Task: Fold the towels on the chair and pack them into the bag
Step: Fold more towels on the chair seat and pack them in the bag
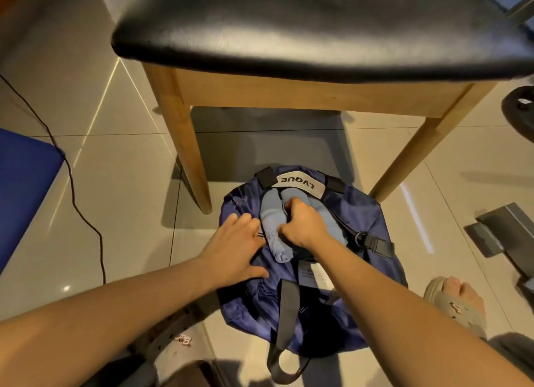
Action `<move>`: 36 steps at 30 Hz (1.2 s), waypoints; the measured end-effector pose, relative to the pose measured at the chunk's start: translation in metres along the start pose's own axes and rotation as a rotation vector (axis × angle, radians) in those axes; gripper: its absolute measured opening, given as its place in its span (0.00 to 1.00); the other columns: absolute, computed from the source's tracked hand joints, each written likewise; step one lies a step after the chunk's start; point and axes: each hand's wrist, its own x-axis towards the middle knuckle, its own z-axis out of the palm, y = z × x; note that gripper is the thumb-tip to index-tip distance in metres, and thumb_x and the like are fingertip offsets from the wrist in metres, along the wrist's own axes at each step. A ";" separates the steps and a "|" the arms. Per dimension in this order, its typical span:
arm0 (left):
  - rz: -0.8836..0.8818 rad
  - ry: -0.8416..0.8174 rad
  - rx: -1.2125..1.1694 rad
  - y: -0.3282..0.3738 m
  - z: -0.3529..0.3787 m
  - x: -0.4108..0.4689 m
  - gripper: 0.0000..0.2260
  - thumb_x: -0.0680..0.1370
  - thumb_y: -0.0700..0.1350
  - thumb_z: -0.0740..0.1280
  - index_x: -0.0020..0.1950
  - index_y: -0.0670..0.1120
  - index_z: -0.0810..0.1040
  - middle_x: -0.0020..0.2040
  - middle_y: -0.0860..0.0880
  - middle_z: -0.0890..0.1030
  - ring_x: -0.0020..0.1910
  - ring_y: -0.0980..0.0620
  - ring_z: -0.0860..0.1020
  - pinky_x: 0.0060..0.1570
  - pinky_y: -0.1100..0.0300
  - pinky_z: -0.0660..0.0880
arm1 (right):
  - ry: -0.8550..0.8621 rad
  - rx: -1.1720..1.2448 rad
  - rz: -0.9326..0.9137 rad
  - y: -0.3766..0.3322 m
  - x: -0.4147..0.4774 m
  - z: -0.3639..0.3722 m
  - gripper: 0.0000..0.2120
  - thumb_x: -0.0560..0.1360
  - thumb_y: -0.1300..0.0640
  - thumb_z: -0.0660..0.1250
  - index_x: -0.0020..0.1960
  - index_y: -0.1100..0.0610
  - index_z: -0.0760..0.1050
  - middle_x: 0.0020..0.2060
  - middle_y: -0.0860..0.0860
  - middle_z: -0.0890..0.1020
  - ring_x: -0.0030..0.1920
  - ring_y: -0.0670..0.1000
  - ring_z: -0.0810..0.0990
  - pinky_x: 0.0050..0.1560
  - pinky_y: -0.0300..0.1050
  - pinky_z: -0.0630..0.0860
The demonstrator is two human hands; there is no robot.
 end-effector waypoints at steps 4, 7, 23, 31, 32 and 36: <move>-0.106 -0.159 -0.010 0.023 0.002 -0.011 0.36 0.69 0.77 0.62 0.52 0.46 0.84 0.53 0.47 0.72 0.56 0.44 0.68 0.55 0.46 0.66 | 0.023 0.035 0.018 -0.005 0.004 0.000 0.16 0.70 0.56 0.73 0.54 0.54 0.71 0.54 0.55 0.81 0.56 0.60 0.79 0.54 0.52 0.77; -0.178 -0.278 0.033 0.040 0.005 -0.021 0.34 0.73 0.72 0.64 0.60 0.43 0.80 0.61 0.44 0.72 0.63 0.41 0.67 0.64 0.44 0.63 | 0.026 -0.005 0.032 -0.004 0.008 0.004 0.13 0.70 0.56 0.73 0.42 0.53 0.68 0.42 0.53 0.77 0.49 0.59 0.78 0.43 0.47 0.72; -0.406 -0.068 -0.155 0.039 0.026 -0.020 0.27 0.78 0.56 0.69 0.76 0.49 0.70 0.53 0.48 0.84 0.56 0.43 0.76 0.55 0.50 0.69 | 0.097 -0.057 -0.086 0.003 0.002 0.015 0.16 0.76 0.50 0.71 0.59 0.57 0.73 0.56 0.58 0.82 0.58 0.62 0.79 0.52 0.49 0.72; -0.548 -0.126 -0.229 0.040 0.035 0.003 0.12 0.80 0.56 0.67 0.61 0.53 0.79 0.52 0.48 0.83 0.58 0.45 0.75 0.57 0.52 0.65 | 0.083 0.015 -0.069 0.005 0.006 0.014 0.15 0.74 0.50 0.74 0.48 0.54 0.69 0.45 0.54 0.78 0.51 0.60 0.79 0.44 0.47 0.67; -0.543 -0.103 -0.247 0.041 0.037 0.003 0.09 0.80 0.54 0.67 0.57 0.53 0.80 0.50 0.49 0.83 0.56 0.45 0.75 0.55 0.52 0.64 | 0.075 0.015 -0.062 0.005 0.005 0.014 0.14 0.74 0.51 0.74 0.47 0.54 0.69 0.45 0.54 0.78 0.50 0.60 0.78 0.44 0.47 0.67; -0.483 0.039 -0.401 0.042 0.041 -0.011 0.02 0.77 0.49 0.71 0.47 0.53 0.83 0.44 0.53 0.80 0.50 0.49 0.73 0.48 0.55 0.60 | 0.077 0.024 -0.031 0.004 0.009 0.014 0.18 0.72 0.54 0.74 0.37 0.52 0.63 0.35 0.50 0.72 0.43 0.59 0.75 0.39 0.46 0.66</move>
